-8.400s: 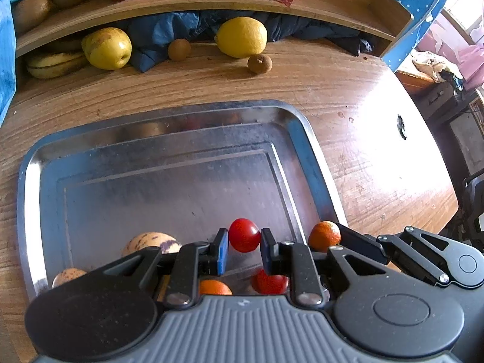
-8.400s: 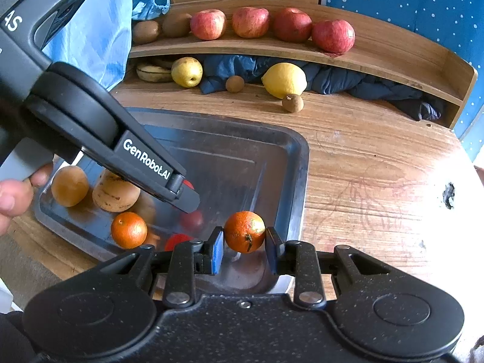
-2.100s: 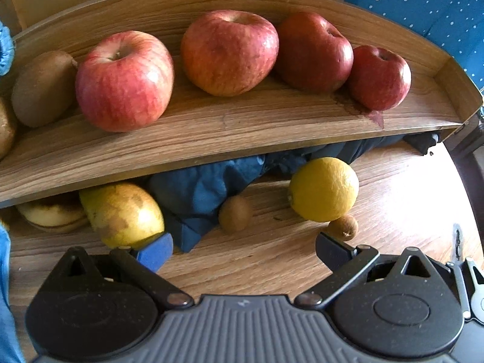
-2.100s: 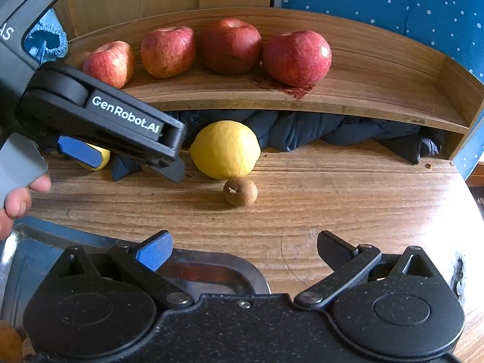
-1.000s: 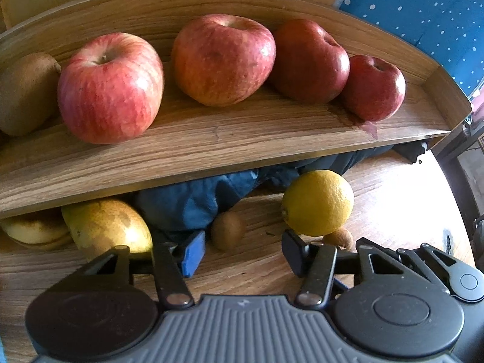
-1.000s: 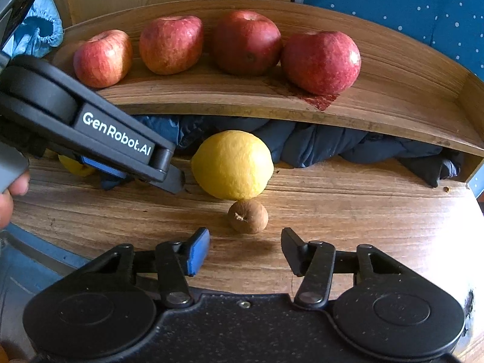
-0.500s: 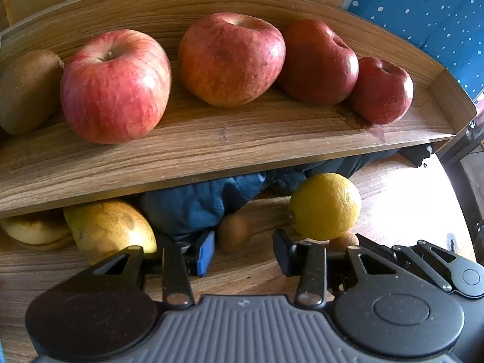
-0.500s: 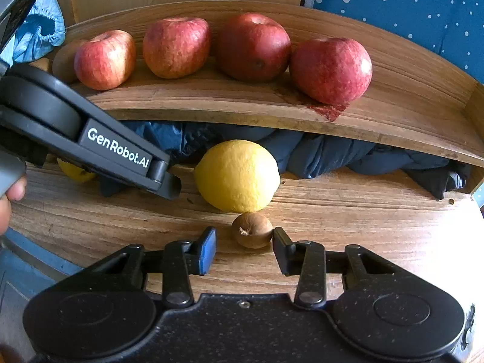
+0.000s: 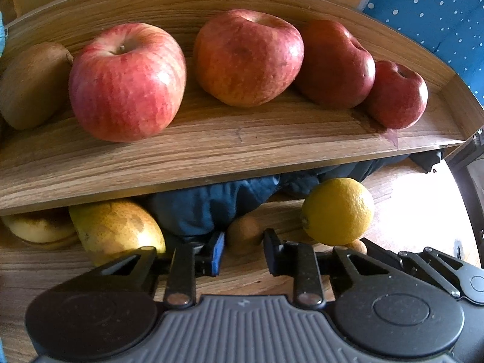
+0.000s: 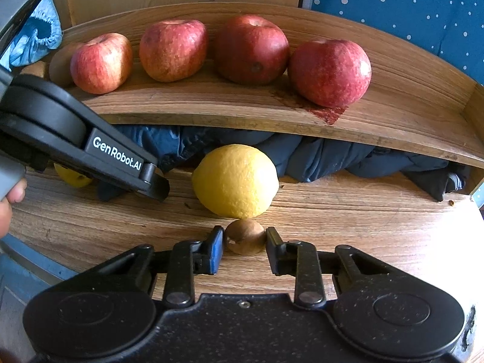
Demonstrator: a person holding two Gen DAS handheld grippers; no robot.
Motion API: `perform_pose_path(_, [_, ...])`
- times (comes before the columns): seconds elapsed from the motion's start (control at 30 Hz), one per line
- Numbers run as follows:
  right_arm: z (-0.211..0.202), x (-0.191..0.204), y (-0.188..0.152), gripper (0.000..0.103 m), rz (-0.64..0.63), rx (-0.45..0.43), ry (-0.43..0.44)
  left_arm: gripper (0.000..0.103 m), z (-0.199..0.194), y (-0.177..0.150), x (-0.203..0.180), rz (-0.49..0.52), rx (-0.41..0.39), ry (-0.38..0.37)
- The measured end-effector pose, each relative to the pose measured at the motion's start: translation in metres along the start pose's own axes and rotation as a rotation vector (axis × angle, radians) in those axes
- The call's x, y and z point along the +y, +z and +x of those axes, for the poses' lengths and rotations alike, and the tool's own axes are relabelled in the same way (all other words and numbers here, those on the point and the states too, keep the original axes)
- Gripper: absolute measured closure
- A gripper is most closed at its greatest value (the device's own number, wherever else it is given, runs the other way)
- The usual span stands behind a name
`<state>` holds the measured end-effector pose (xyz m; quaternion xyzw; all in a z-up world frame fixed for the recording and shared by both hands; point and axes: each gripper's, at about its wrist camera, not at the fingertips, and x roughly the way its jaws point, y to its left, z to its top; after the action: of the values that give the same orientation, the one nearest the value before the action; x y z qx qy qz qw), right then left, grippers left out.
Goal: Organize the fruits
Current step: 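Close left tool on a small brown kiwi while right tool closes on another kiwi, then carry both small kiwis in left and right tools over the tray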
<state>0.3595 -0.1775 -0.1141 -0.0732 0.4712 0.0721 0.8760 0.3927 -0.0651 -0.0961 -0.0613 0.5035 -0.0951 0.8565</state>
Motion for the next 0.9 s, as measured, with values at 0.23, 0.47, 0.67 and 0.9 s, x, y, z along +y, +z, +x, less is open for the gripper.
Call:
perform_pose_path(0.23, [0.002, -0.005, -0.001, 0.072, 0.011, 0.001, 0.005, 0.074, 0.0, -0.004, 0.004, -0.002, -0.001, -0.001])
perform_pose_path(0.47, [0.0, -0.005, -0.003, 0.072, 0.016, 0.003, 0.016, 0.074, -0.004, -0.009, -0.002, 0.008, 0.002, -0.005])
perform_pose_path(0.67, [-0.005, -0.005, -0.004, 0.072, 0.016, -0.009, 0.026, 0.074, -0.009, -0.015, -0.01, 0.017, 0.0, -0.012])
perform_pose_path(0.9, [-0.017, -0.004, -0.01, 0.072, 0.016, -0.03, 0.036, 0.074, -0.019, -0.02, -0.029, 0.026, -0.007, -0.015])
